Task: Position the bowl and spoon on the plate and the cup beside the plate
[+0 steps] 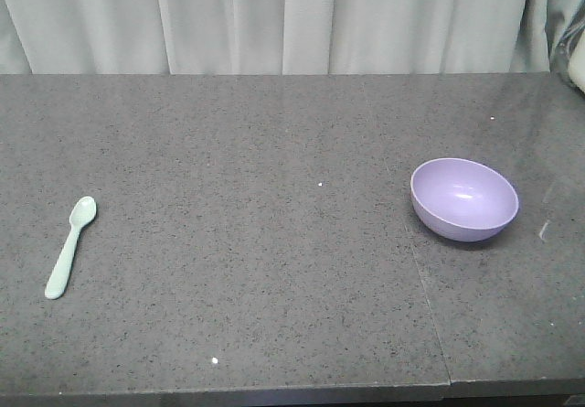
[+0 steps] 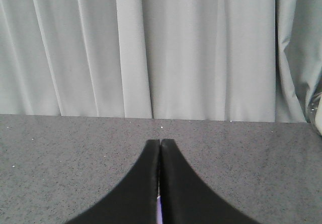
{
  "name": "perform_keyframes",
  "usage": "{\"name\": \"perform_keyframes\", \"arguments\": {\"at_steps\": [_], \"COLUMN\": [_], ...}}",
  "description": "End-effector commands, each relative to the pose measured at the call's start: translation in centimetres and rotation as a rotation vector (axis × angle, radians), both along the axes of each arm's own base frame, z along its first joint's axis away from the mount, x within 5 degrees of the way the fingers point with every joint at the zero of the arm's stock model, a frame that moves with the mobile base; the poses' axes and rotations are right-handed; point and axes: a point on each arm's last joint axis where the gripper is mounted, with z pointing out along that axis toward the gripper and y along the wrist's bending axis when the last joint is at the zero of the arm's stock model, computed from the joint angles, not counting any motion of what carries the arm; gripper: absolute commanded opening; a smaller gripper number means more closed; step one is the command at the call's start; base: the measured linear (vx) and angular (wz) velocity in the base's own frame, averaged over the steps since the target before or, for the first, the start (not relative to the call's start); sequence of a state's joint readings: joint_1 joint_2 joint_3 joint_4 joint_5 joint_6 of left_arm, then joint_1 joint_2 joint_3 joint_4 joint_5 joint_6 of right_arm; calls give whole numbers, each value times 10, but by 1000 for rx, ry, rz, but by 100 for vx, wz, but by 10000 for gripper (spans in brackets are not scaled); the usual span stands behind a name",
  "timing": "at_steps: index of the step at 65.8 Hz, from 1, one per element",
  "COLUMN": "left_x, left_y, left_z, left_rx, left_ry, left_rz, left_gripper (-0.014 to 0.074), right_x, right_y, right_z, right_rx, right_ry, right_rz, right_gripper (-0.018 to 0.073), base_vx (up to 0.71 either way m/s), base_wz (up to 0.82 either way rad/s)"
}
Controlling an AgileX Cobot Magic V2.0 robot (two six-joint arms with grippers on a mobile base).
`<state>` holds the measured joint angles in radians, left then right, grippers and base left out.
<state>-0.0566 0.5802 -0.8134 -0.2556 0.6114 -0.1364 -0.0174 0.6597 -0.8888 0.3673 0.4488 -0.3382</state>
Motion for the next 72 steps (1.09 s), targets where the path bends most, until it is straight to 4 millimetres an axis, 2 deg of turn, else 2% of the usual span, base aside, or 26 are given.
{"name": "perform_keyframes", "arguments": {"at_steps": [1, 7, 13, 29, 36, 42, 51, 60, 72], "left_x": [8, 18, 31, 54, 64, 75, 91, 109, 130], "left_y": [0, -1, -2, -4, -5, -8, -10, -3, 5], "left_z": [14, 9, 1, -15, -22, -19, 7, 24, 14], "left_rx": [13, 53, 58, 74, 78, 84, 103, 221, 313], "left_ry": [-80, -36, 27, 157, 243, 325, 355, 372, 521], "left_rz": [3, -14, -19, -31, -47, -71, -95, -60, -17], "left_gripper": [0, 29, 102, 433, 521, 527, 513, 500, 492], "right_x": [-1, -1, -1, -1, -1, -1, -1, -1, -1], "right_y": [-2, -2, -2, -2, -2, -2, -2, -2, -2], "right_z": [14, 14, 14, 14, 14, 14, 13, 13, 13], "right_rx": [-1, -1, -1, -2, -2, 0, -1, -1, -1], "right_ry": [-79, -74, -74, -74, -74, -74, -69, -64, -64], "right_rz": [-23, -22, -22, -22, -22, -22, -20, -18, -18], "right_gripper": [-6, -6, -6, -6, -6, -6, -6, -6, -6], "base_vx": [0, 0, 0, 0, 0, 0, 0, 0, 0], "base_wz": [0, 0, 0, 0, 0, 0, 0, 0, 0]}}
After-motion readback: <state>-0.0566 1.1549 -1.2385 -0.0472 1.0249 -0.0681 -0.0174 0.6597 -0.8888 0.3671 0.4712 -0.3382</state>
